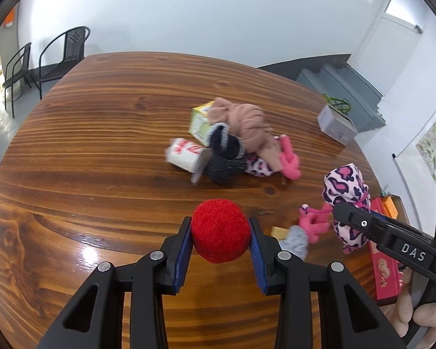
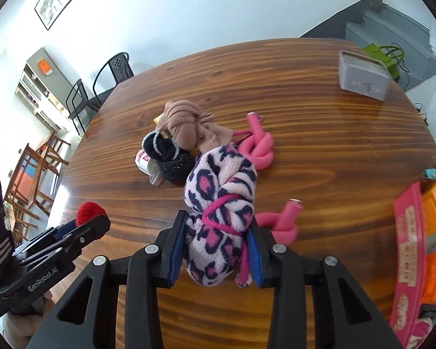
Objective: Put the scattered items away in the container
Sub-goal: 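Carry the red pompom and leopard-print sock over the pink box with both tools, then open both tools to drop the pompom and leopard sock into the box, then move both tools back over the remaining items on the table, then grasp the grey rolled sock with the left tool while the right tool grasps the pink knotted tube, then carry the grey sock and pink knotted tube over the pink box with both tools, then open both tools to drop the grey sock and pink tube into the box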
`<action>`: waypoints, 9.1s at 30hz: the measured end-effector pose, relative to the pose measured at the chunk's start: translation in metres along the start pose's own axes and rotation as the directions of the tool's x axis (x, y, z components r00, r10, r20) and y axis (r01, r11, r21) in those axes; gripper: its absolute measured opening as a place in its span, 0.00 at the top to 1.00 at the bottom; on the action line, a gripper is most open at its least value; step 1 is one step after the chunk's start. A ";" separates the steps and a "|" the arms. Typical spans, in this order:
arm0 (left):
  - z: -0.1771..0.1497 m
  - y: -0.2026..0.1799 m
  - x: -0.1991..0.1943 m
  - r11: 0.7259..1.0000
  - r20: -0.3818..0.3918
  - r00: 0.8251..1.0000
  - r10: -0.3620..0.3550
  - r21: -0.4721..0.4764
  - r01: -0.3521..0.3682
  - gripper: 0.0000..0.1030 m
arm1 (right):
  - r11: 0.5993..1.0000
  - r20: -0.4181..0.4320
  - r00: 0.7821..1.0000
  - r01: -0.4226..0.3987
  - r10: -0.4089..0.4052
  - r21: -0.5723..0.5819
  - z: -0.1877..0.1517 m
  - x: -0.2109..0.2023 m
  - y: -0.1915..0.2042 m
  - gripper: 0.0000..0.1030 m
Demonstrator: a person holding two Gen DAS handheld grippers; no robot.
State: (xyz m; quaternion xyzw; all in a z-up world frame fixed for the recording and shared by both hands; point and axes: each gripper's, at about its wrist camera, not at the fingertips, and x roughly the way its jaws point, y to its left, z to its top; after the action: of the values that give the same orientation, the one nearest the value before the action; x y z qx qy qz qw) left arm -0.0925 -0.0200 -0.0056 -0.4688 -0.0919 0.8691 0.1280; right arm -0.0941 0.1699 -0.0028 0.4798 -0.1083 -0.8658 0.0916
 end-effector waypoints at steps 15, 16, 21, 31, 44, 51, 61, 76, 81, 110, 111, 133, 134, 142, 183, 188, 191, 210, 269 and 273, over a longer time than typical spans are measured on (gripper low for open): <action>-0.024 -0.150 0.001 0.980 -0.024 0.993 -0.117 0.158 0.119 0.63 | 0.982 0.125 0.981 0.128 -0.145 0.136 -0.027 -0.119 -0.129 0.61; -0.026 -0.160 0.002 0.978 -0.027 0.992 -0.122 0.167 0.125 0.63 | 0.980 0.126 0.980 0.136 -0.154 0.144 -0.029 -0.123 -0.139 0.61; -0.035 -0.198 0.002 0.969 -0.032 0.990 -0.136 0.204 0.140 0.63 | 0.965 0.121 0.972 0.178 -0.203 0.194 -0.044 -0.144 -0.188 0.61; -0.046 -0.246 0.000 0.959 -0.028 0.989 -0.146 0.243 0.148 0.63 | 0.950 0.096 0.960 0.241 -0.264 0.197 -0.042 -0.142 -0.247 0.61; -0.046 -0.262 0.004 0.965 -0.028 0.991 -0.129 0.228 0.132 0.63 | 0.959 0.055 0.964 0.253 -0.261 0.126 -0.019 -0.101 -0.271 0.57; -0.047 -0.282 0.010 0.953 -0.043 0.988 -0.148 0.261 0.154 0.63 | 0.961 0.062 0.969 0.226 -0.238 0.160 -0.024 -0.110 -0.285 0.39; -0.047 -0.327 0.016 0.918 -0.073 0.974 -0.214 0.327 0.226 0.63 | 0.939 0.095 0.964 0.216 -0.249 0.267 -0.048 -0.150 -0.312 0.39; -0.063 -0.415 0.040 0.831 -0.181 0.938 -0.294 0.435 0.345 0.57 | 0.900 0.167 0.937 0.227 -0.305 0.371 -0.071 -0.206 -0.331 0.40; -0.066 -0.416 0.044 0.839 -0.193 0.937 -0.292 0.418 0.348 0.36 | 0.892 0.163 0.936 0.229 -0.311 0.389 -0.076 -0.209 -0.336 0.40; -0.045 -0.201 0.011 0.989 -0.054 0.995 -0.081 0.123 0.087 0.36 | 0.992 0.173 0.982 0.056 -0.076 0.114 -0.028 -0.150 -0.183 0.40; -0.044 -0.189 0.010 0.992 -0.053 0.996 -0.069 0.105 0.075 0.36 | 0.993 0.168 0.983 0.051 -0.069 0.105 -0.027 -0.147 -0.176 0.40; -0.029 -0.085 0.075 0.994 -0.158 0.987 -0.038 0.093 0.053 0.36 | 0.994 0.056 0.995 0.072 -0.077 0.080 -0.032 -0.087 -0.086 0.39; -0.029 -0.084 0.078 0.994 -0.163 0.986 -0.041 0.093 0.057 0.36 | 0.994 0.053 0.995 0.075 -0.079 0.083 -0.033 -0.085 -0.084 0.39; -0.031 -0.082 0.093 0.989 -0.195 0.979 -0.052 0.123 0.077 0.36 | 0.989 0.025 0.995 0.095 -0.098 0.111 -0.034 -0.064 -0.073 0.39; -0.041 -0.022 0.023 0.997 -0.127 0.991 -0.028 0.067 0.036 0.55 | 0.985 -0.128 0.978 0.171 -0.167 0.021 -0.017 0.069 -0.030 0.43; -0.038 -0.037 0.022 0.995 -0.126 0.991 -0.037 0.084 0.048 0.55 | 0.988 -0.087 0.985 0.153 -0.151 0.023 -0.018 0.046 -0.034 0.43; -0.037 -0.055 0.020 0.992 -0.119 0.992 -0.050 0.105 0.062 0.55 | 0.989 -0.045 0.988 0.147 -0.146 0.031 -0.017 0.023 -0.040 0.43; -0.054 -0.197 0.015 0.959 -0.109 0.984 -0.142 0.231 0.164 0.55 | 0.950 0.142 0.949 0.257 -0.283 0.177 -0.028 -0.127 -0.176 0.43; -0.065 -0.402 0.032 0.853 -0.188 0.934 -0.305 0.383 0.356 0.30 | 0.910 0.223 0.938 0.169 -0.266 0.378 -0.044 -0.207 -0.322 0.24; -0.066 -0.392 0.028 0.862 -0.175 0.938 -0.298 0.374 0.343 0.30 | 0.908 0.222 0.938 0.166 -0.266 0.384 -0.048 -0.208 -0.320 0.24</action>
State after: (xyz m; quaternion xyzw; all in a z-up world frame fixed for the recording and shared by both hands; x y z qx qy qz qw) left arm 0.0011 0.3641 0.0463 -0.4587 0.0175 0.8084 0.3684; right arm 0.0376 0.5272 0.0528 0.3752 -0.2218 -0.8932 -0.1104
